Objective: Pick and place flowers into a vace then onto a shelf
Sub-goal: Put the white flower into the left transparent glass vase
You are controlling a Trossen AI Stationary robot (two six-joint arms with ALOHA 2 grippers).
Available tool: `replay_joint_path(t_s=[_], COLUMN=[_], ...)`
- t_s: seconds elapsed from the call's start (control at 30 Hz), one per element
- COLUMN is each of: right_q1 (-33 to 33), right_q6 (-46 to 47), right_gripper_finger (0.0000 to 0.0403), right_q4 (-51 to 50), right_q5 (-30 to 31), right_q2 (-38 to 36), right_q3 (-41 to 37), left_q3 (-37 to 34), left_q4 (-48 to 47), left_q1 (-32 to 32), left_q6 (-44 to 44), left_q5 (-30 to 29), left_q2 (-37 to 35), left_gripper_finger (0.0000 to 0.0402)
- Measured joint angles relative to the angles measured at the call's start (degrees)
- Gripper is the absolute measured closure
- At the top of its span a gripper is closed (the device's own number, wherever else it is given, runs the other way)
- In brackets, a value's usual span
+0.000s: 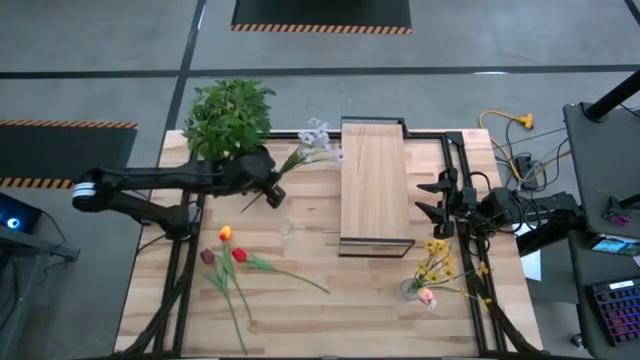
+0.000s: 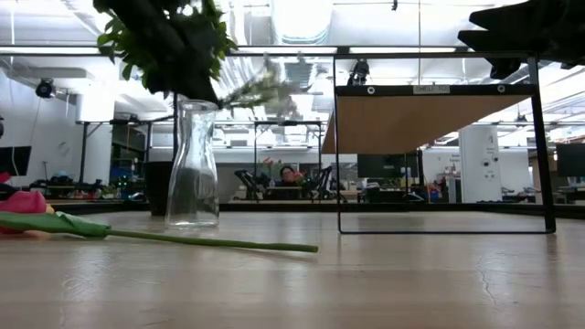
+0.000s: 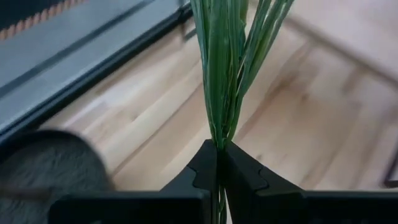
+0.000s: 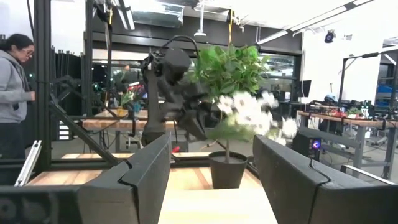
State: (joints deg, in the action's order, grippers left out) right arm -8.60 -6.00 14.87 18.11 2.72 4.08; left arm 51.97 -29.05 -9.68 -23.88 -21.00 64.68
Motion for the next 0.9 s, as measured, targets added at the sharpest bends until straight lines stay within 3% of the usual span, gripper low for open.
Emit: replay_joint_path(t_s=[0.37, 0.67, 0.9], right_q1=[0.0, -0.02, -0.01], right_q6=[0.0, 0.0, 0.01], right_gripper_finger=[0.0184, 0.0184, 0.0184], right_q4=[0.0, -0.01, -0.02], right_q5=[0.0, 0.02, 0.02], right_q2=[0.0, 0.0, 0.0], right_q3=[0.0, 0.0, 0.0], left_q3=[-8.5, -11.85, -13.79], left_q4=[15.52, 34.23, 47.93], left_q1=[3.98, 4.92, 4.96], left_q6=[2.7, 6.88, 8.01], left_q5=[4.49, 17.58, 24.1], left_q2=[-6.96, -9.47, -9.54], left_gripper_finger=[0.0401, 0.0401, 0.0401])
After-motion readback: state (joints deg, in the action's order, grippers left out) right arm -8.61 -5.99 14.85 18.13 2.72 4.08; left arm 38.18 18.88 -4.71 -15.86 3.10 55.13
